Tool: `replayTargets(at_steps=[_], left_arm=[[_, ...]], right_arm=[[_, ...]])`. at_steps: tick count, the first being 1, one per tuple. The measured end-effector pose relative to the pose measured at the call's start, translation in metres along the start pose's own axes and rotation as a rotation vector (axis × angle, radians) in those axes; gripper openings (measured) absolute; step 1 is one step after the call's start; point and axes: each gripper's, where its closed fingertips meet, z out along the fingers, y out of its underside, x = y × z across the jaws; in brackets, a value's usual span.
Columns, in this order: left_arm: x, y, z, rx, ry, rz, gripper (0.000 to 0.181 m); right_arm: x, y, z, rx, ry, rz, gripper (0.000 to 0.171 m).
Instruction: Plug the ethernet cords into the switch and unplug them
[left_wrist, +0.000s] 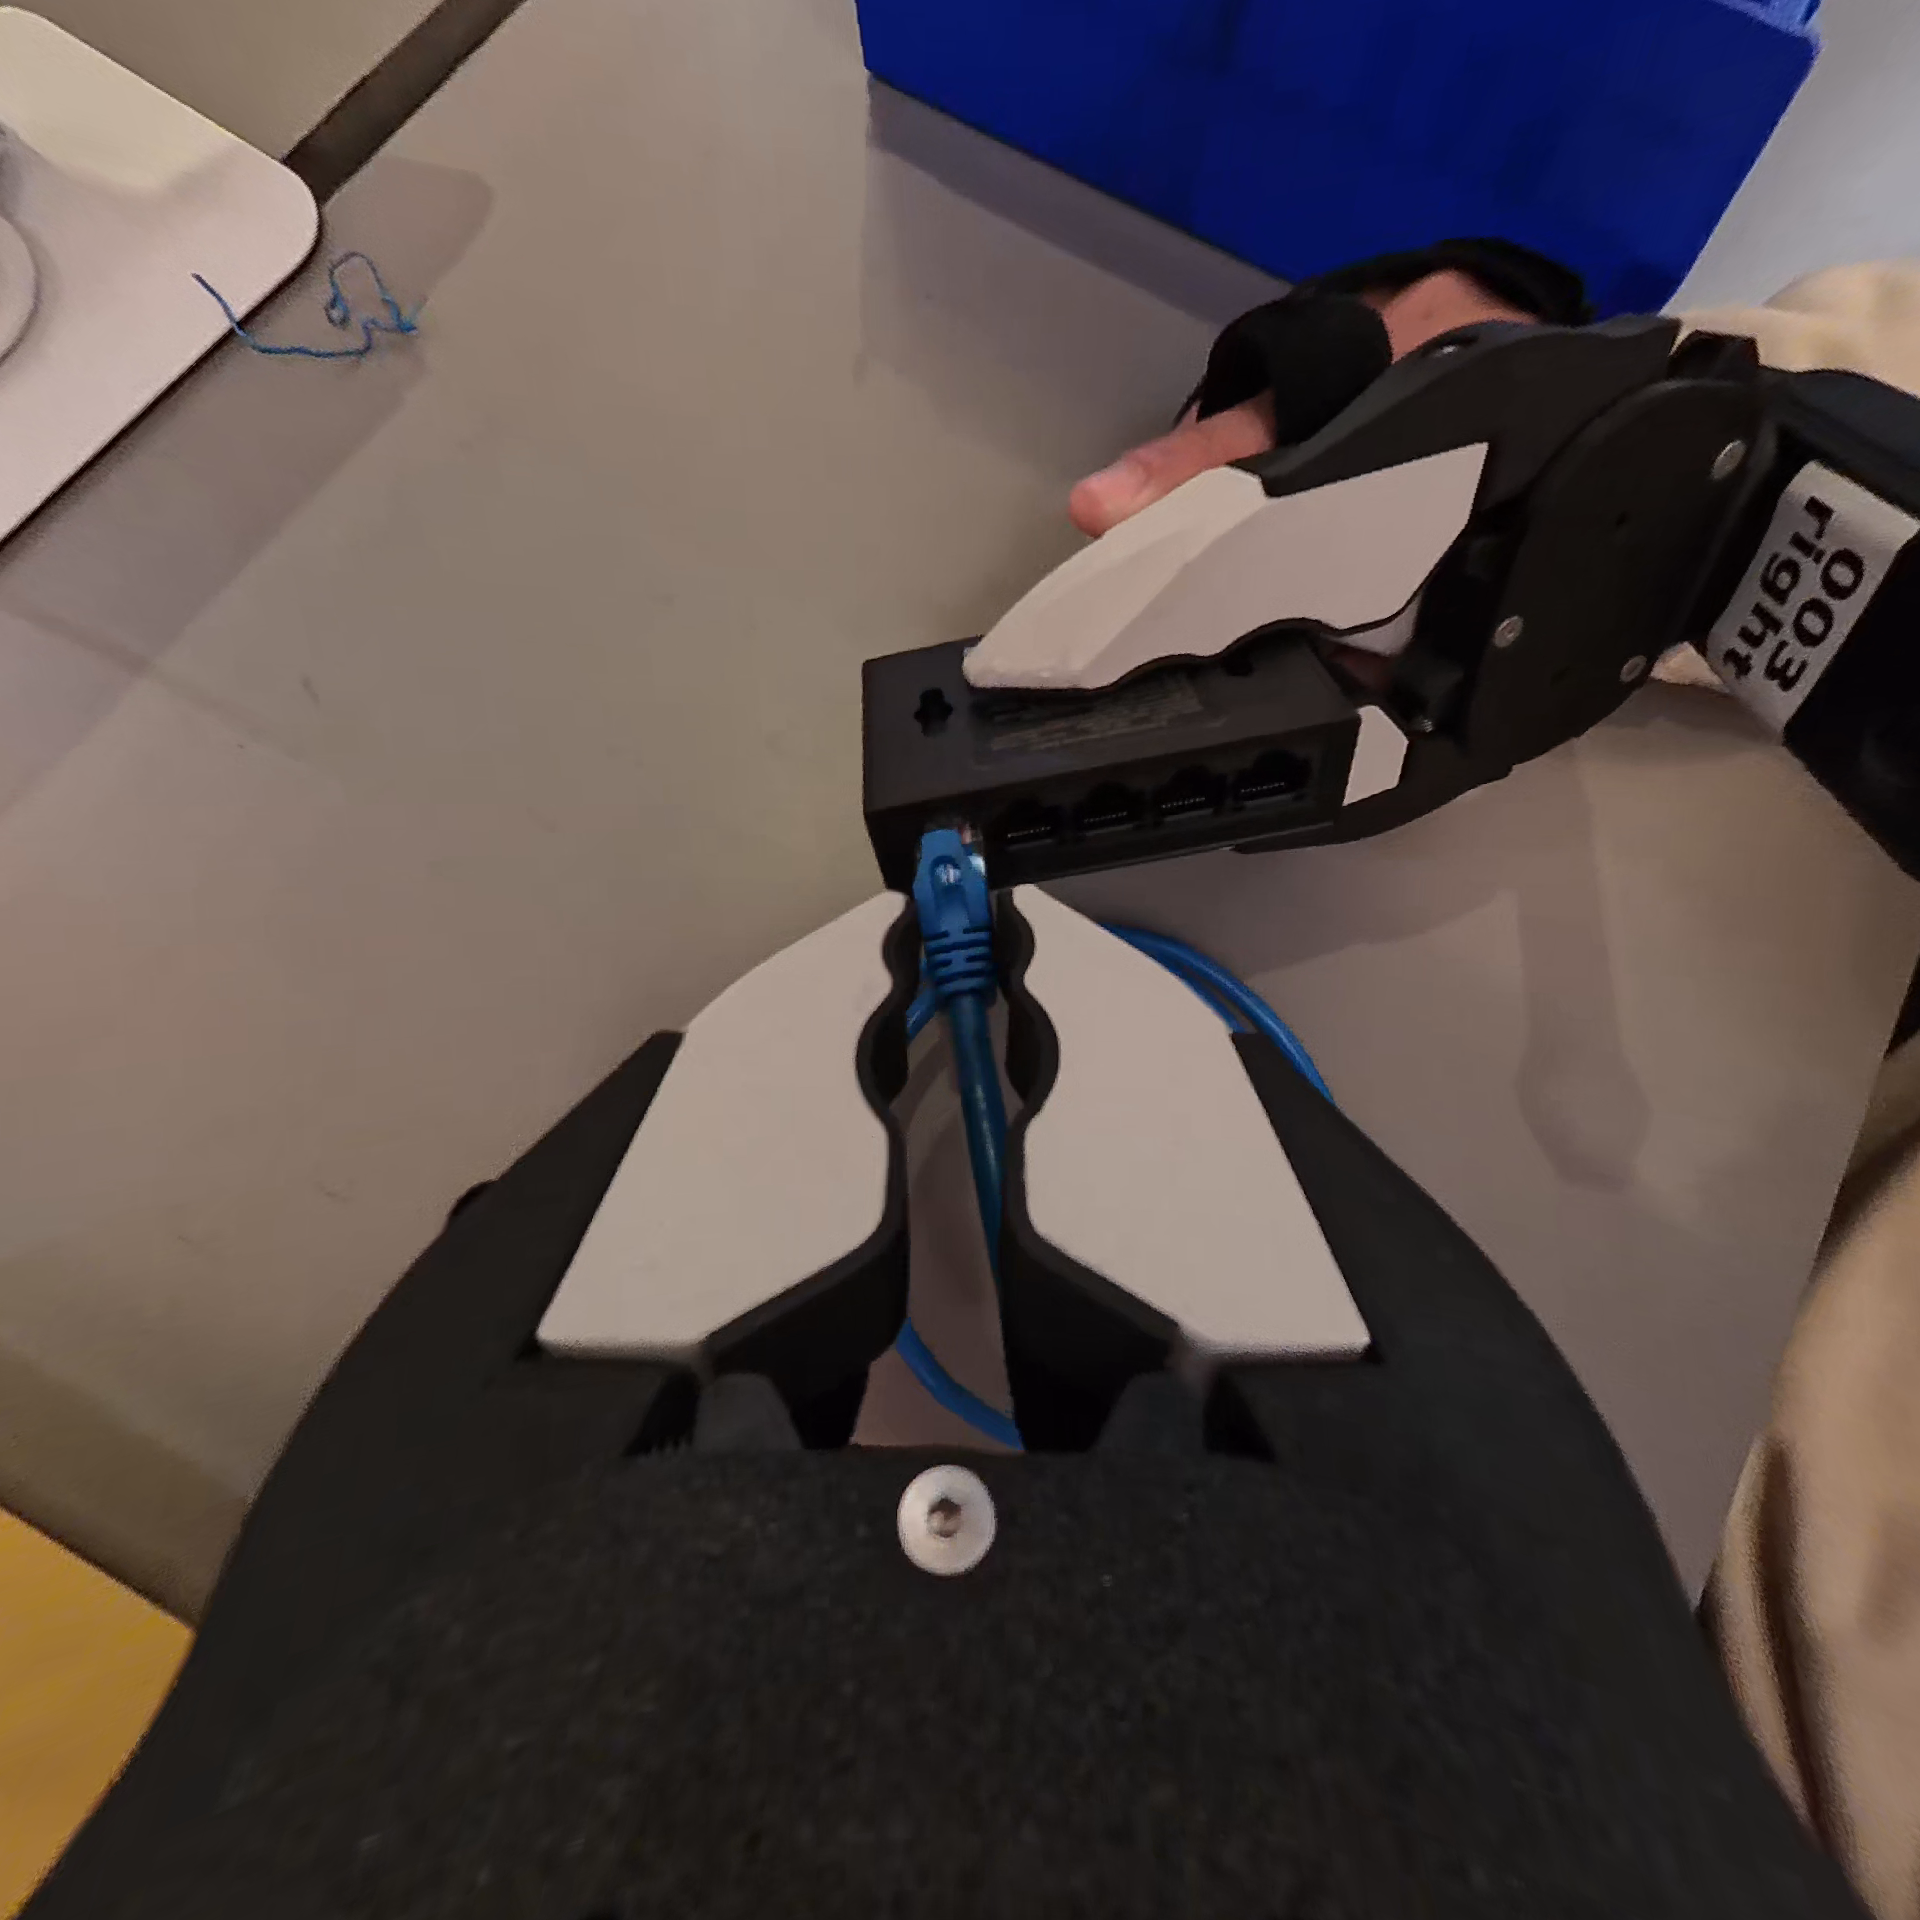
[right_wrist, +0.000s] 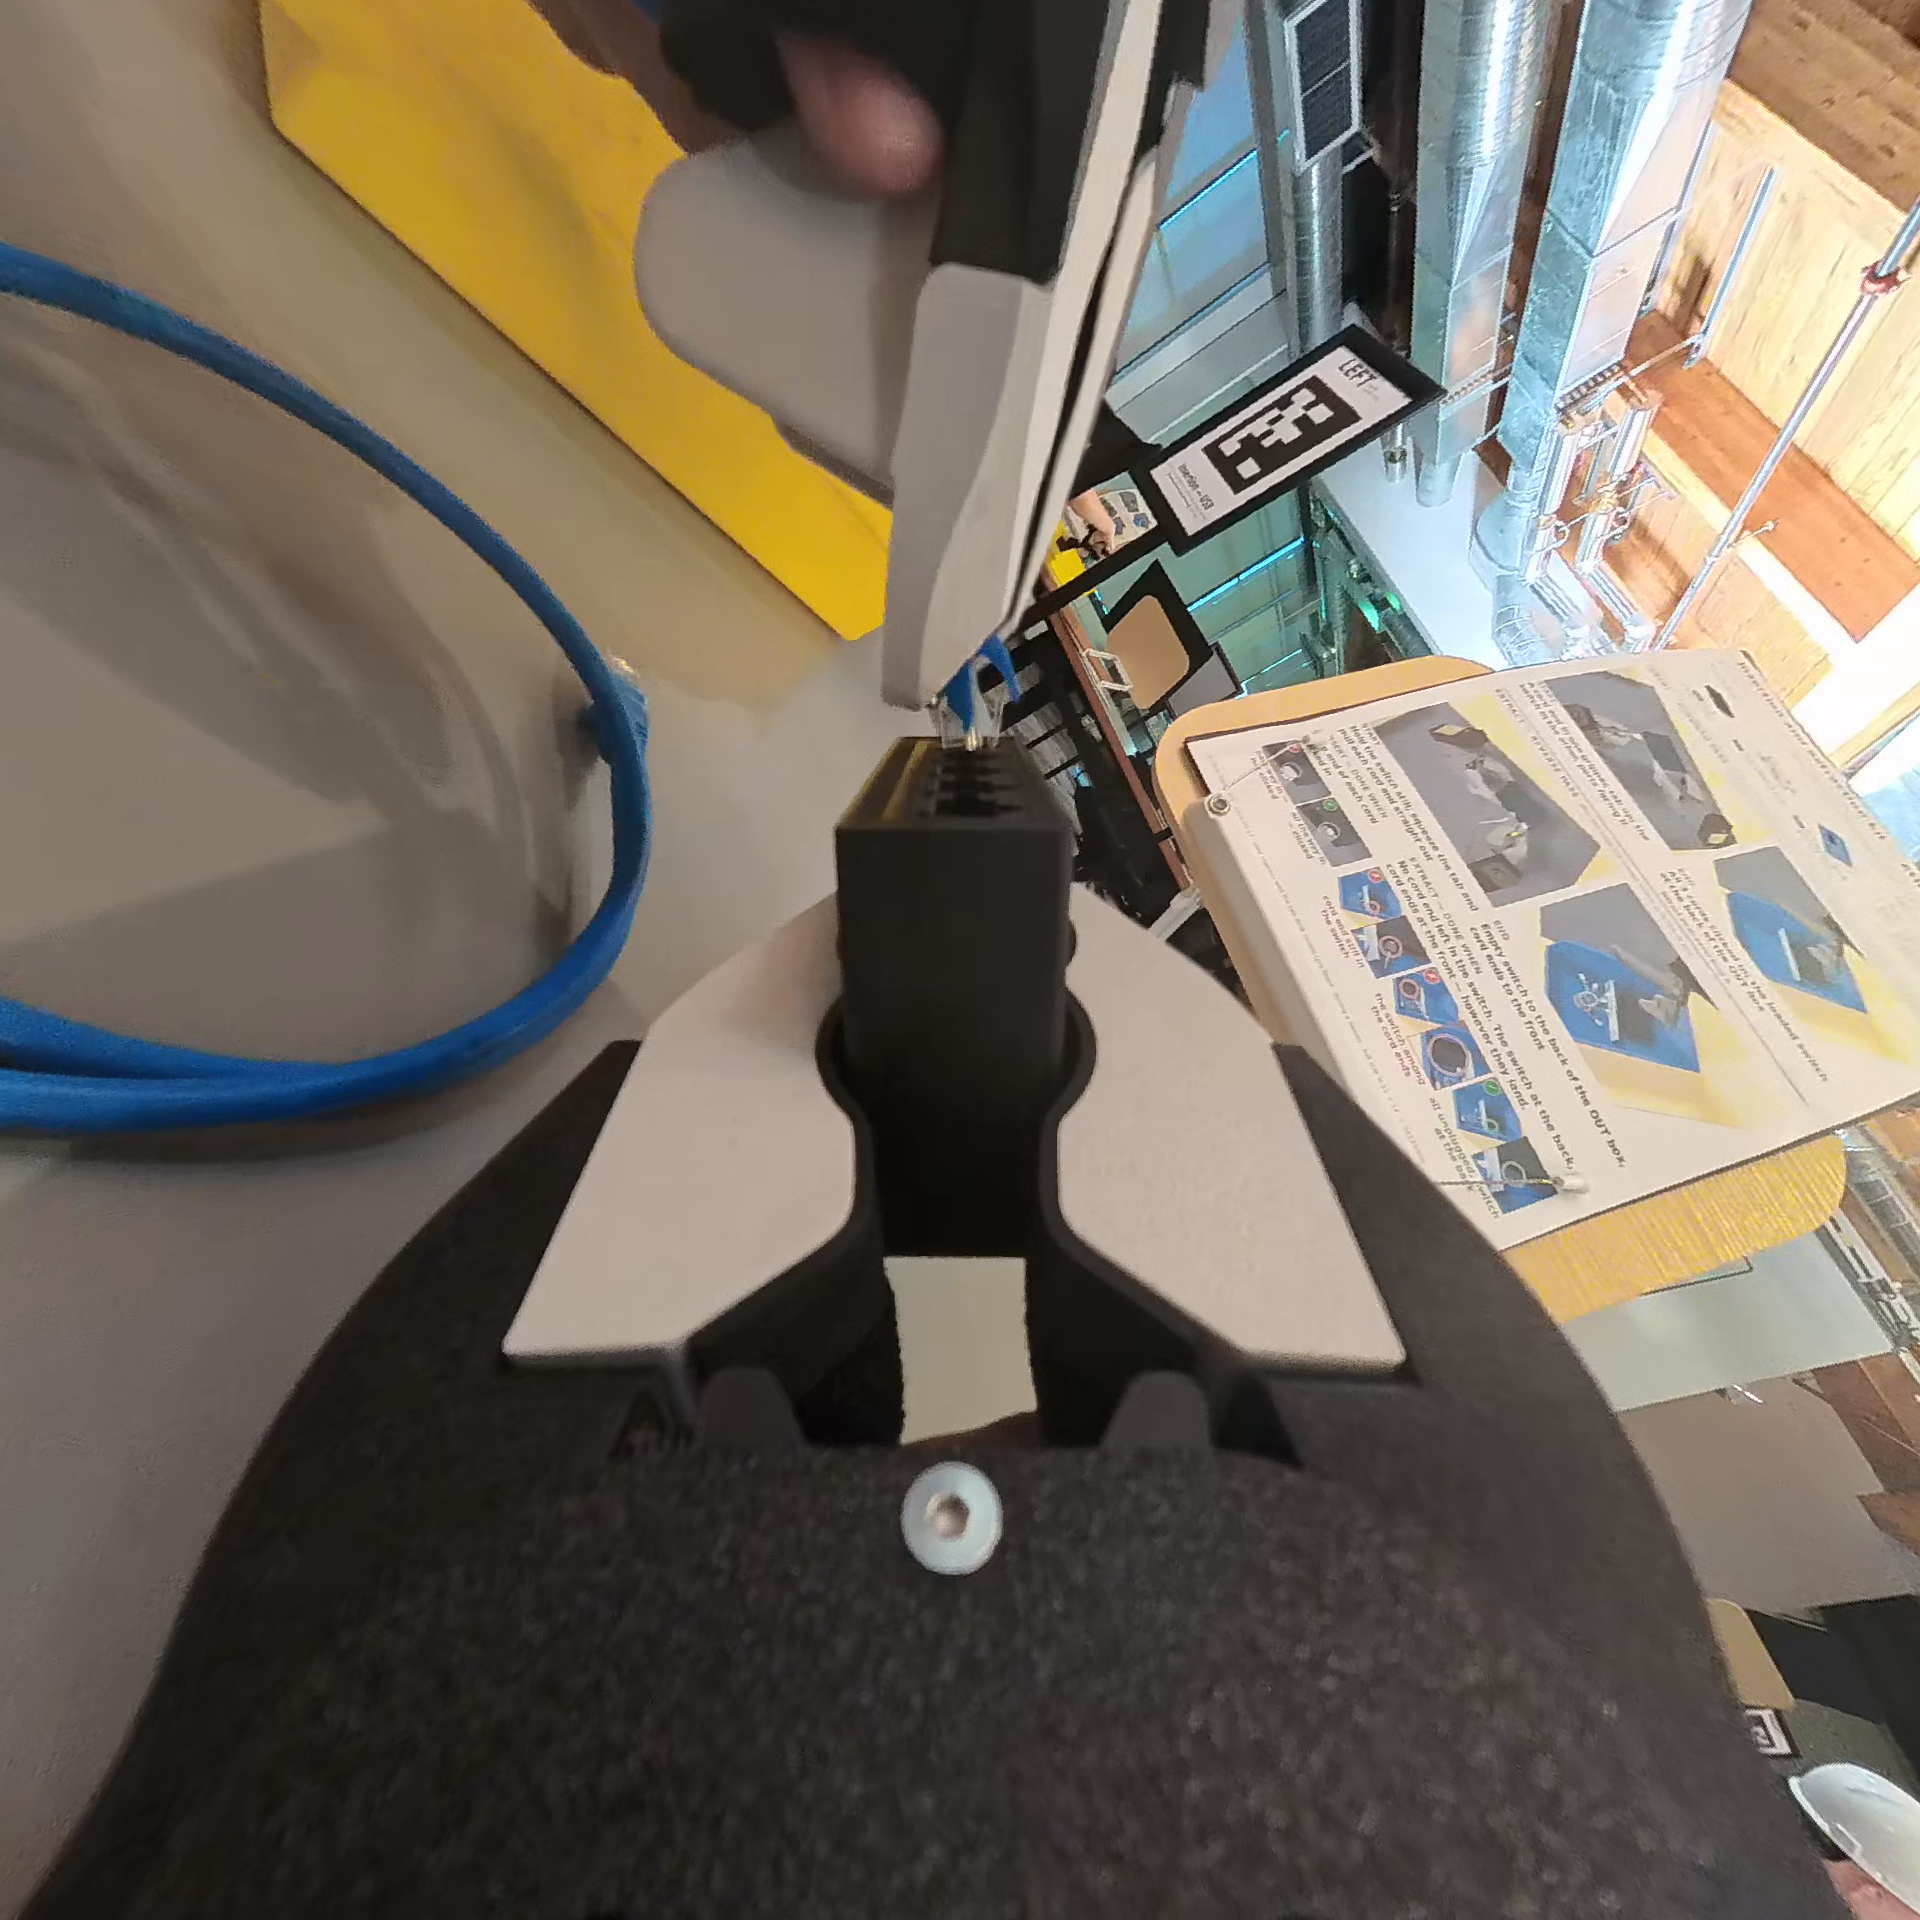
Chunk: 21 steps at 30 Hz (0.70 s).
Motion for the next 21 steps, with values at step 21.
replayTargets(at_steps=[21], left_arm=[[0.006, 0.01, 0.004, -0.113, 0.033, 0.055, 0.013]], right_arm=[[-0.027, 0.016, -0.001, -0.208, -0.209, 0.073, 0.048]])
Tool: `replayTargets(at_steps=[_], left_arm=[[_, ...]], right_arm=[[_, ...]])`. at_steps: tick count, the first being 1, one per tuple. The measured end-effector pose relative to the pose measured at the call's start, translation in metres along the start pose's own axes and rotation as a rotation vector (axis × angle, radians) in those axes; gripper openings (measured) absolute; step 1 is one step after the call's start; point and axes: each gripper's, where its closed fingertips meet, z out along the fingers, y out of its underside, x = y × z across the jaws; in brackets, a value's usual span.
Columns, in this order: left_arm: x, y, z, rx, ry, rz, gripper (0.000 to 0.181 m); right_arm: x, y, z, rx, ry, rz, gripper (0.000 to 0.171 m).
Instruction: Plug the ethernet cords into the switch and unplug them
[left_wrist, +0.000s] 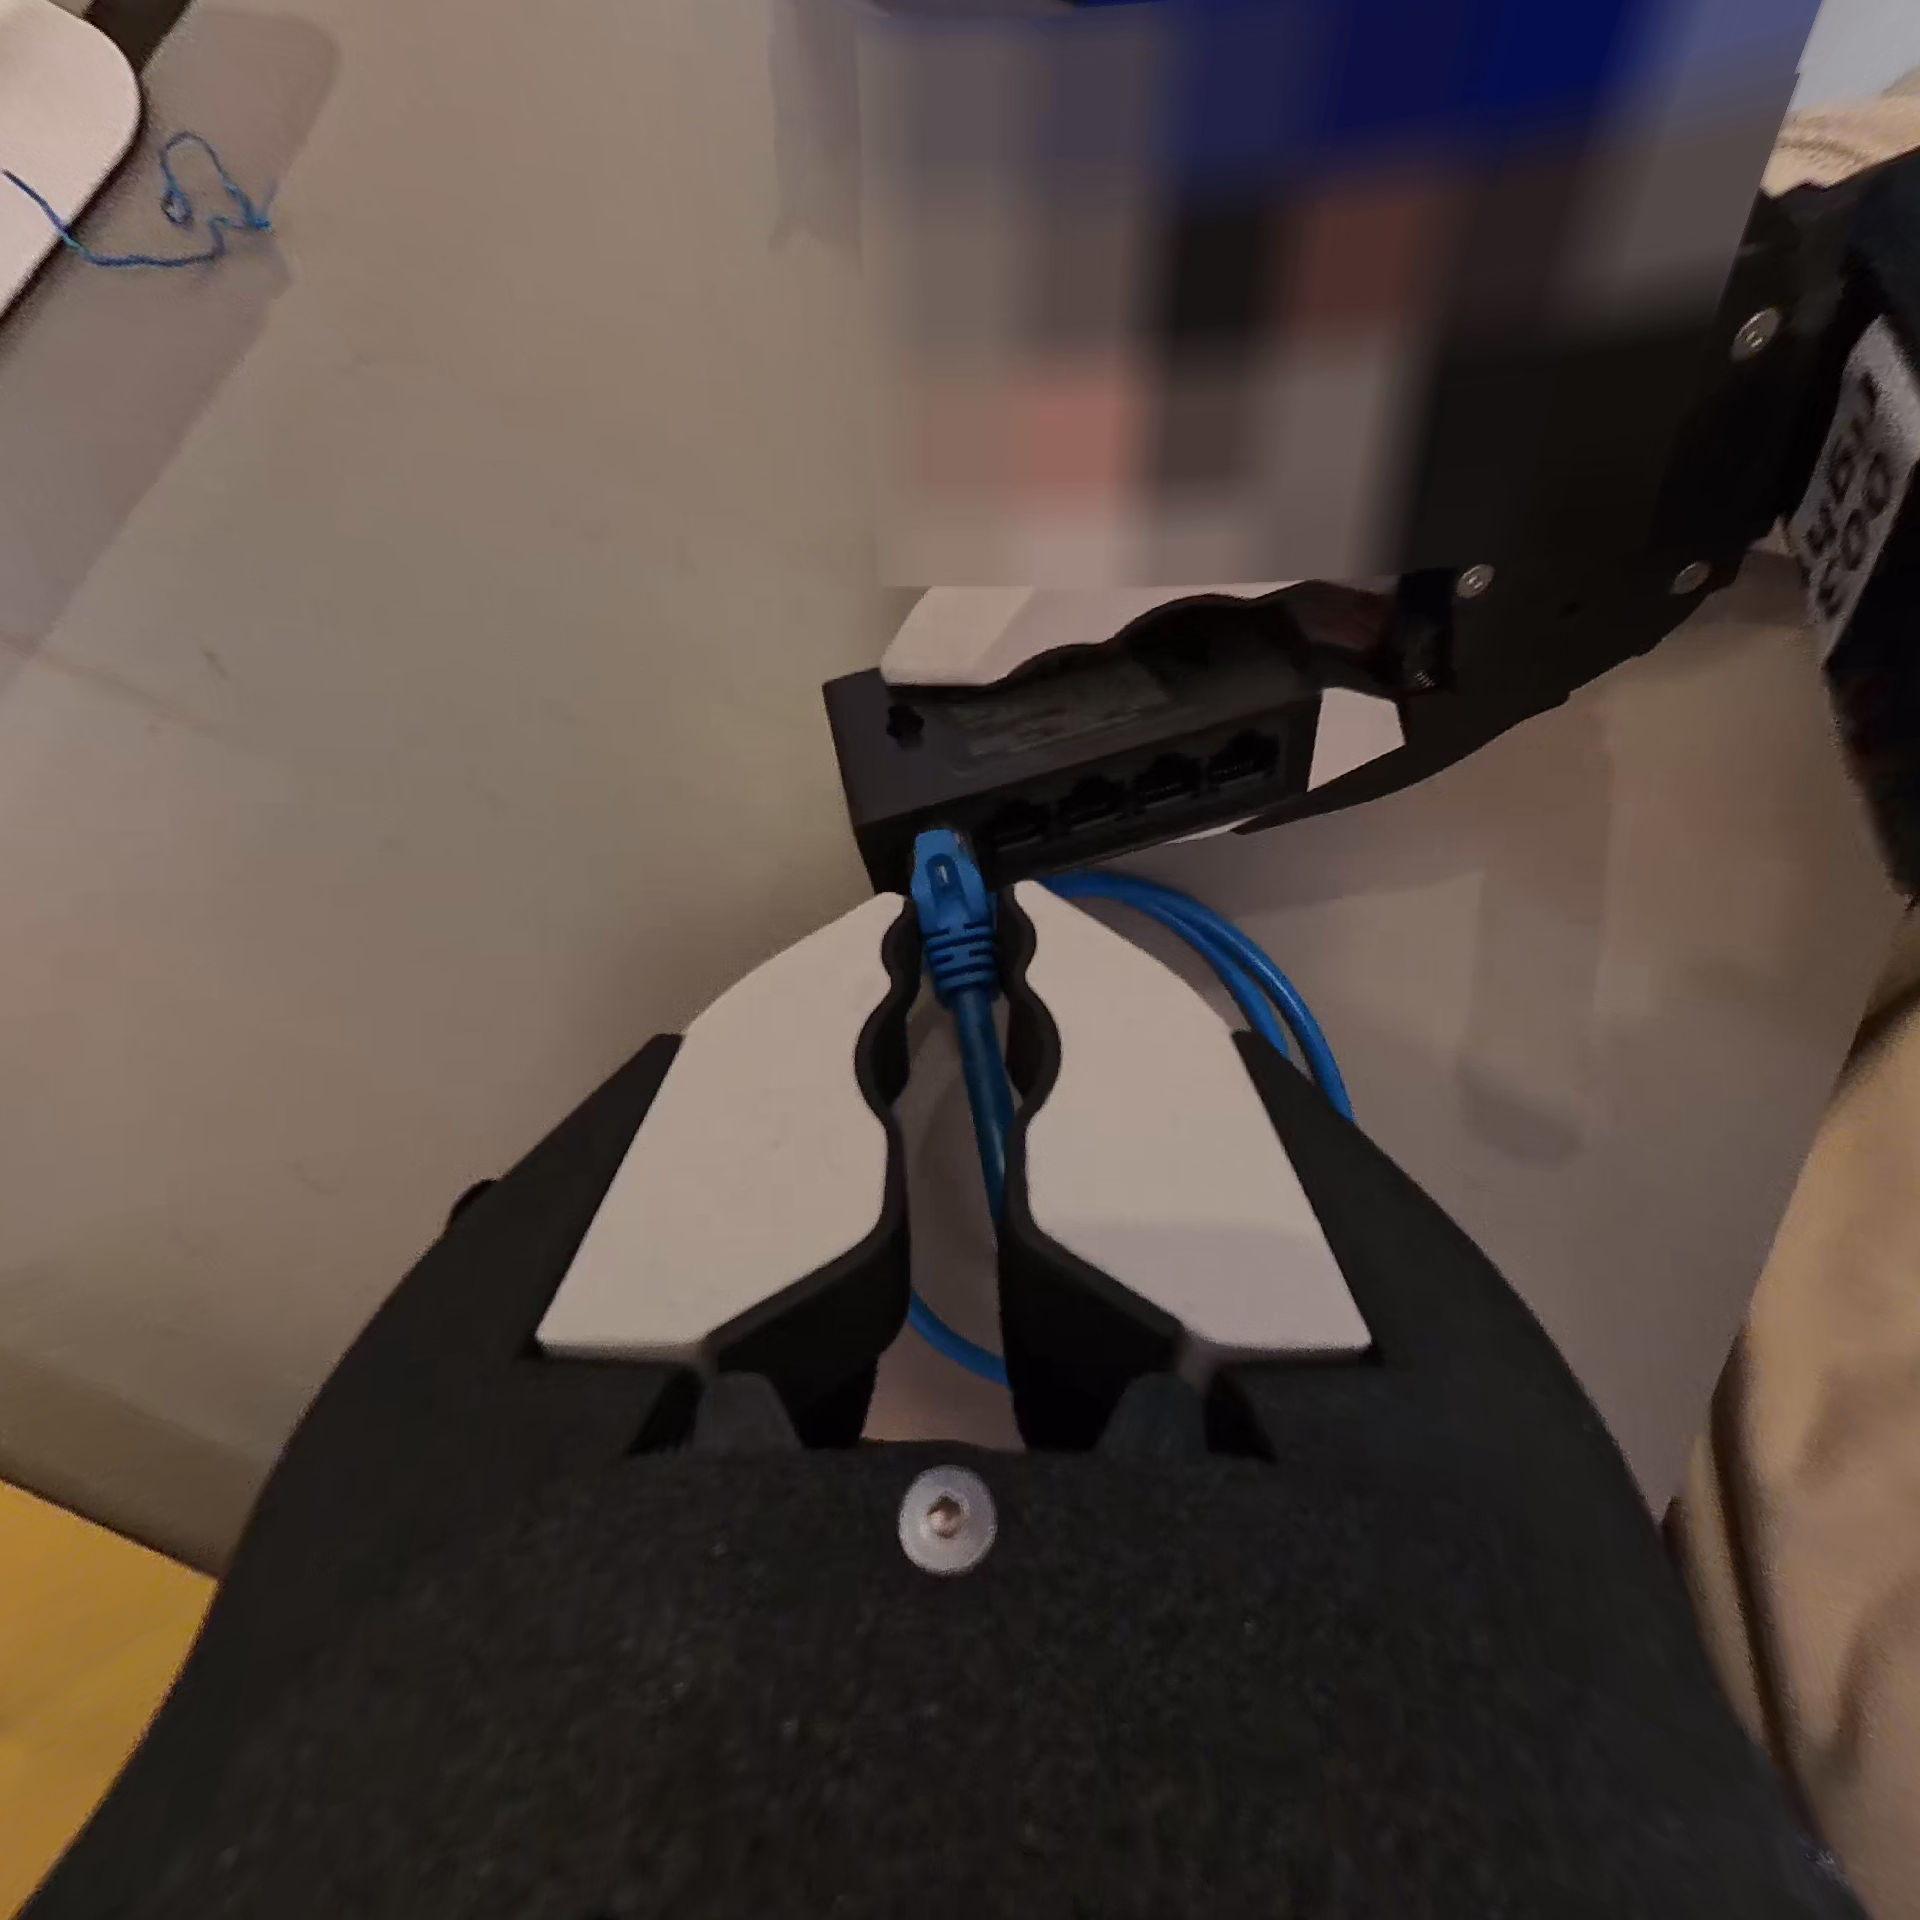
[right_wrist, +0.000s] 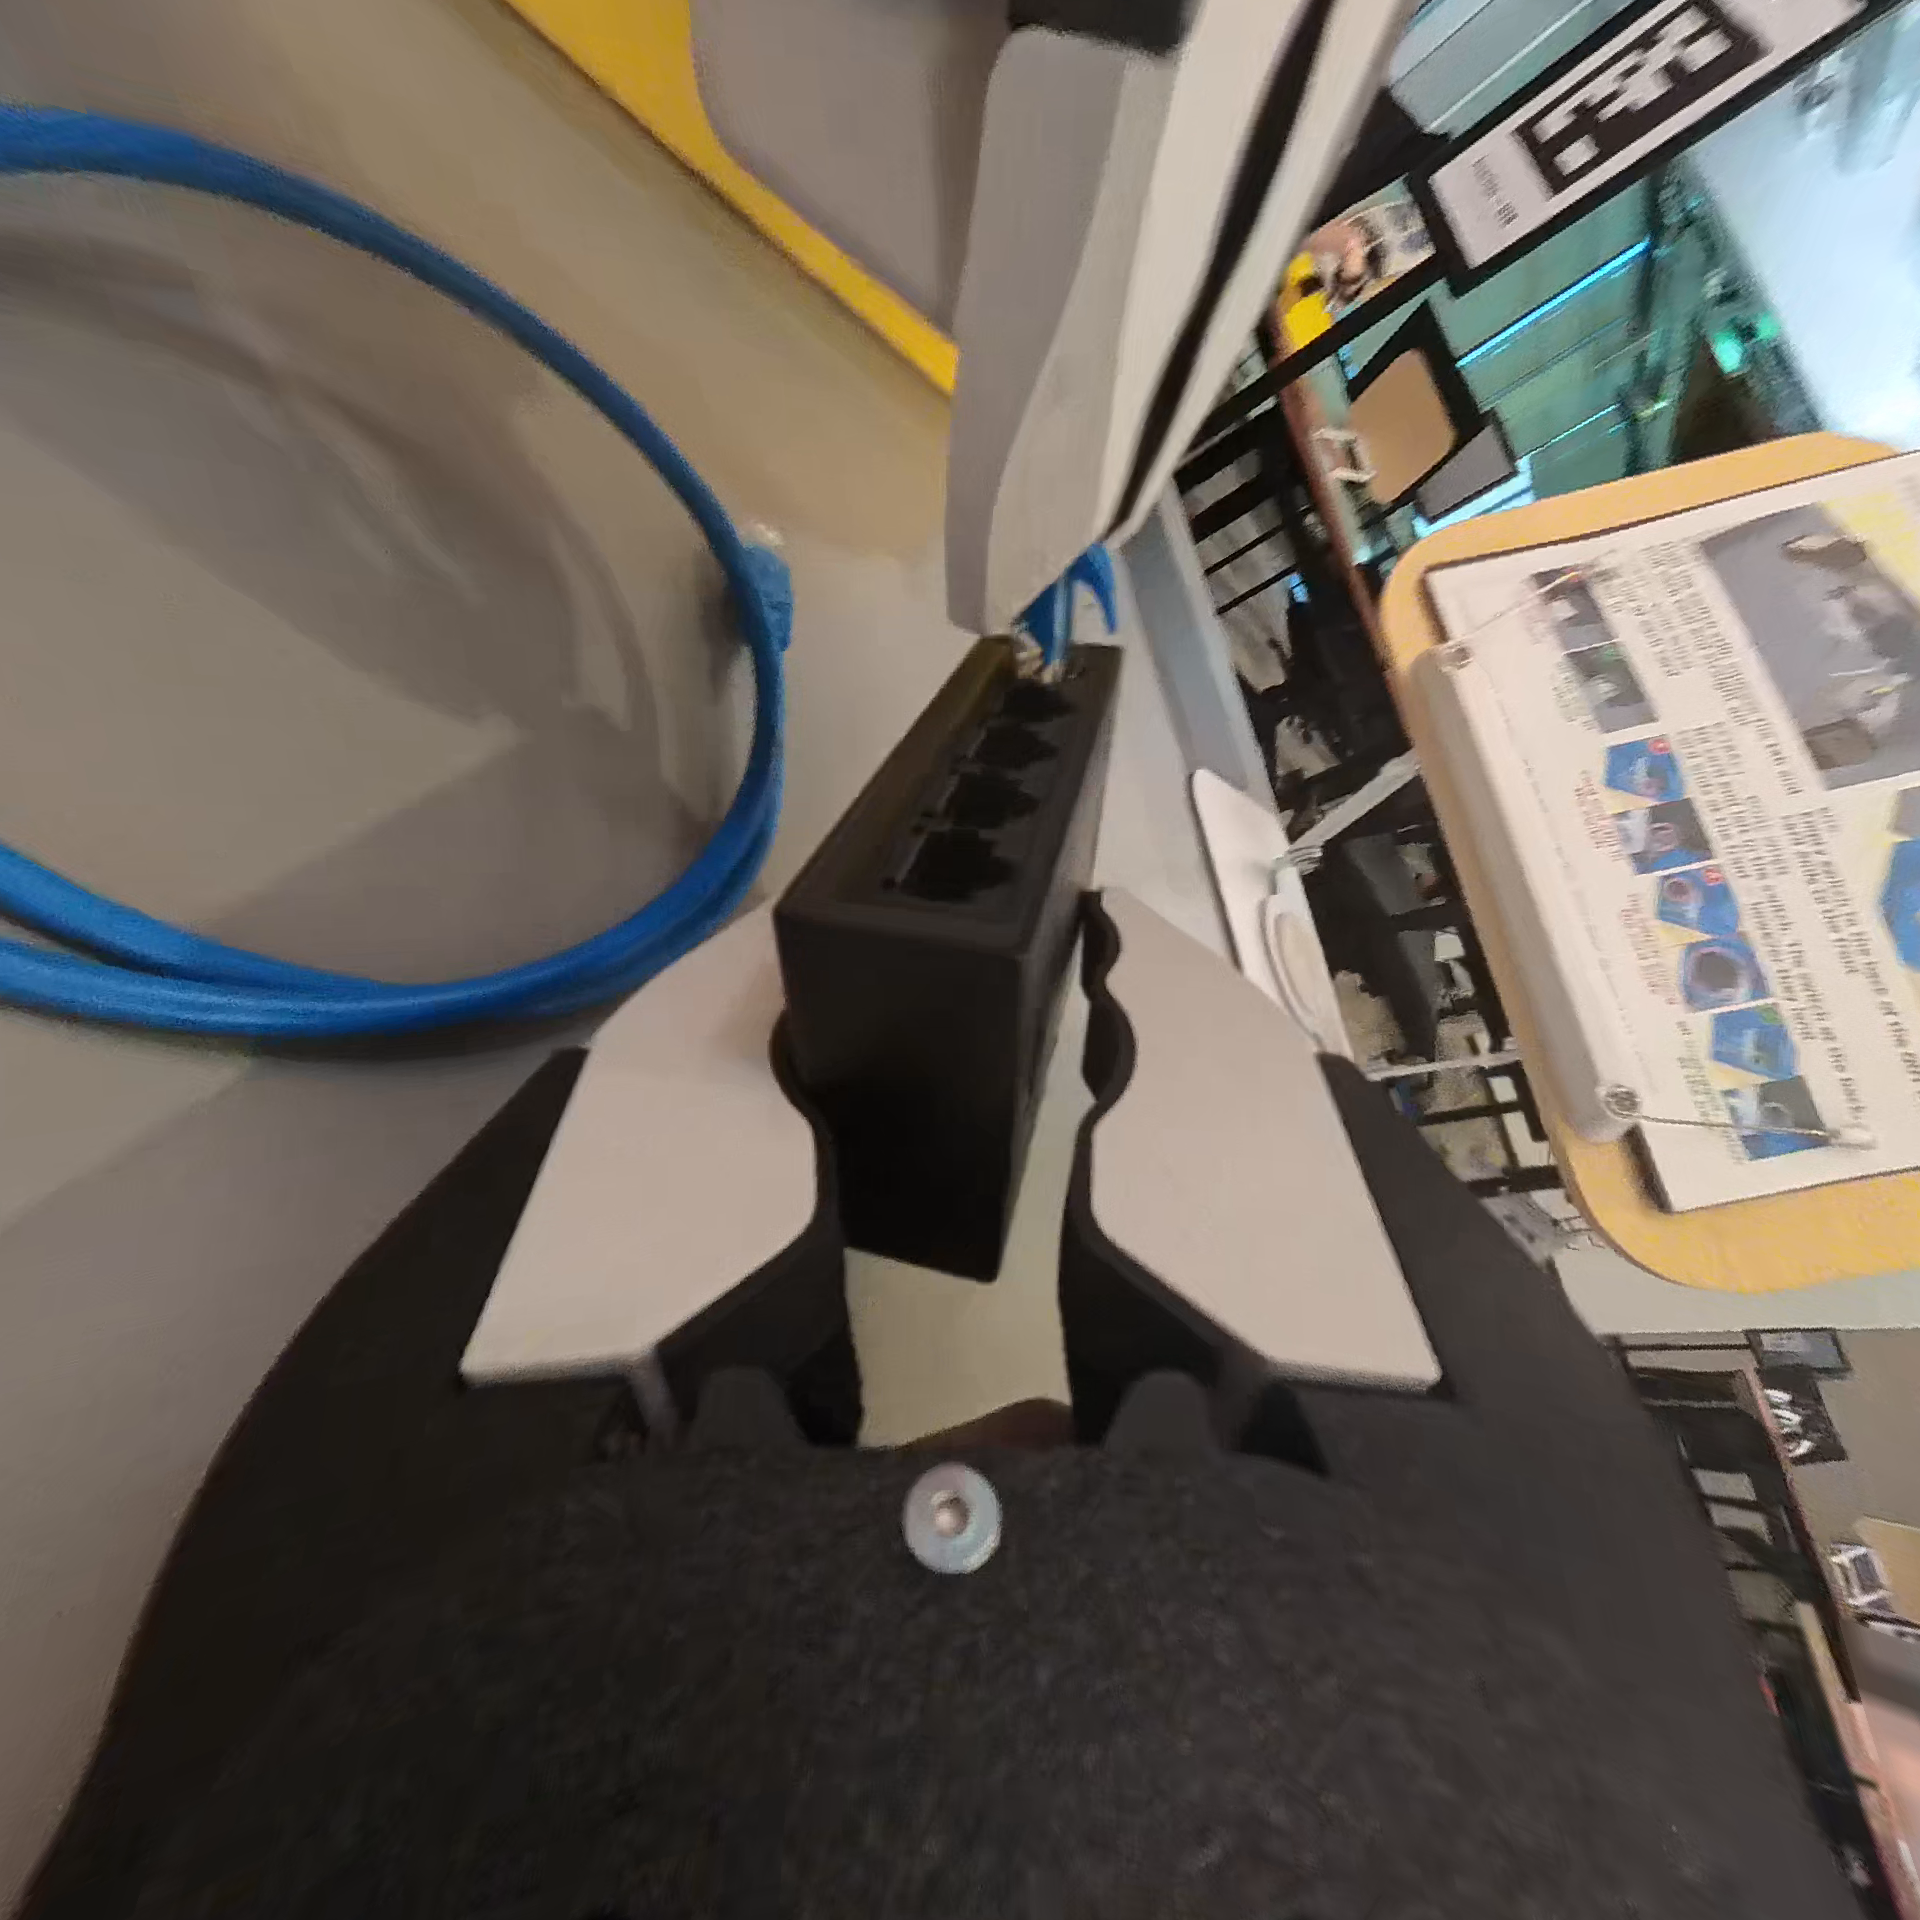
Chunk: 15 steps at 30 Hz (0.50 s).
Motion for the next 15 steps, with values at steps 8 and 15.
replayTargets(at_steps=[8, 15], left_arm=[[0.005, 0.007, 0.01, 0.007, 0.055, -0.066, 0.014], [0.005, 0.0, 0.01, 0.06, 0.071, -0.068, 0.013]], right_arm=[[0.001, 0.01, 0.0, -0.011, 0.063, -0.132, 0.032], [0.007, -0.007, -0.01, 0.089, 0.094, -0.089, 0.029]])
